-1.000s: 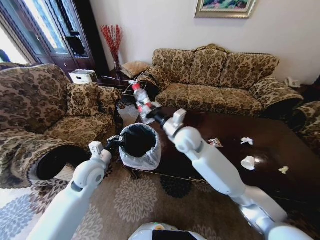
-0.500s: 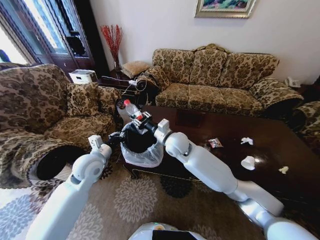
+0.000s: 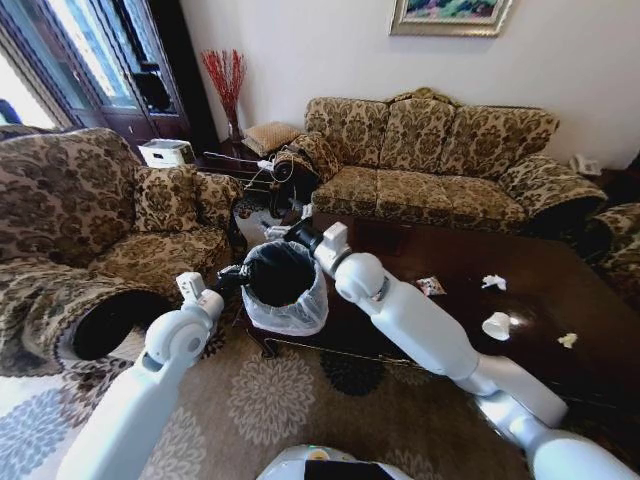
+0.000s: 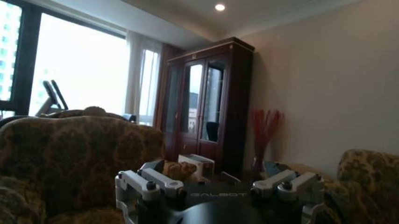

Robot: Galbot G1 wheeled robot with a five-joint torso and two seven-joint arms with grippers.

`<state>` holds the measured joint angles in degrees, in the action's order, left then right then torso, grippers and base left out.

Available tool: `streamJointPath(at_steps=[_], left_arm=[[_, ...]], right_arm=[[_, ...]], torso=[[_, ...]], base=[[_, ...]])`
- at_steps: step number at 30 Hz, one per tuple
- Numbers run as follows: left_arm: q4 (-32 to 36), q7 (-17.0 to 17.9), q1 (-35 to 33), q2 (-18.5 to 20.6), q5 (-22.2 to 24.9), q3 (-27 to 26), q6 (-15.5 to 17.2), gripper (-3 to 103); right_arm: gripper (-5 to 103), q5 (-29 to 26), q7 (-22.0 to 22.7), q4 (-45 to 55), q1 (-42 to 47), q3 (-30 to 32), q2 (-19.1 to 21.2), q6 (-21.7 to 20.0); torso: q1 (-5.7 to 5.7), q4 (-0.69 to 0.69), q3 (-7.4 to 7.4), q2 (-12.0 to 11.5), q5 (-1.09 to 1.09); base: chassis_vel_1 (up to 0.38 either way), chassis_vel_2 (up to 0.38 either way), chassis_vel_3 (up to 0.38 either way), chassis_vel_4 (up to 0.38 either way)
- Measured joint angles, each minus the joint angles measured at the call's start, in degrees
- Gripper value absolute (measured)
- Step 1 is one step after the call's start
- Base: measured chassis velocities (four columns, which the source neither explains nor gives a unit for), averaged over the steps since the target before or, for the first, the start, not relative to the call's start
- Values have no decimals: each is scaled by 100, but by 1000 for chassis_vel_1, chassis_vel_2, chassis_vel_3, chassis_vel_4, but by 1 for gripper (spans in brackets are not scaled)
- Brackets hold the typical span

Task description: Move to the front of the table and place the trash on the table into the trash bin.

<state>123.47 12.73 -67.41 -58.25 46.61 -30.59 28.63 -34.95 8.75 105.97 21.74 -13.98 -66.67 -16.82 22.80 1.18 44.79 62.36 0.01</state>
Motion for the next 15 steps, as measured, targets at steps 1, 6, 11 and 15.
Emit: streamJointPath(at_steps=[1,6,11,15], left_arm=[[0,0,0,0,0,0,0,3],[-7,-137,-107,-73,-222,-56,-58,3],[-70,-225,-208,-197,-416,-79,-216,3],[-85,-265,-258,-292,-484,-81,-251,3]], right_arm=[[100,0,0,0,0,0,0,0],[100,61,92,126,924,935,446,-245],[100,474,81,-217,2192,1784,701,33],[100,583,164,-427,2950,2112,612,148]], torso=[[0,0,0,0,0],[0,0,0,0,1],[-1,-1,0,0,1],[0,-1,0,0,1]], base=[[0,0,0,0],[0,0,0,0],[0,0,0,0],[0,0,0,0]])
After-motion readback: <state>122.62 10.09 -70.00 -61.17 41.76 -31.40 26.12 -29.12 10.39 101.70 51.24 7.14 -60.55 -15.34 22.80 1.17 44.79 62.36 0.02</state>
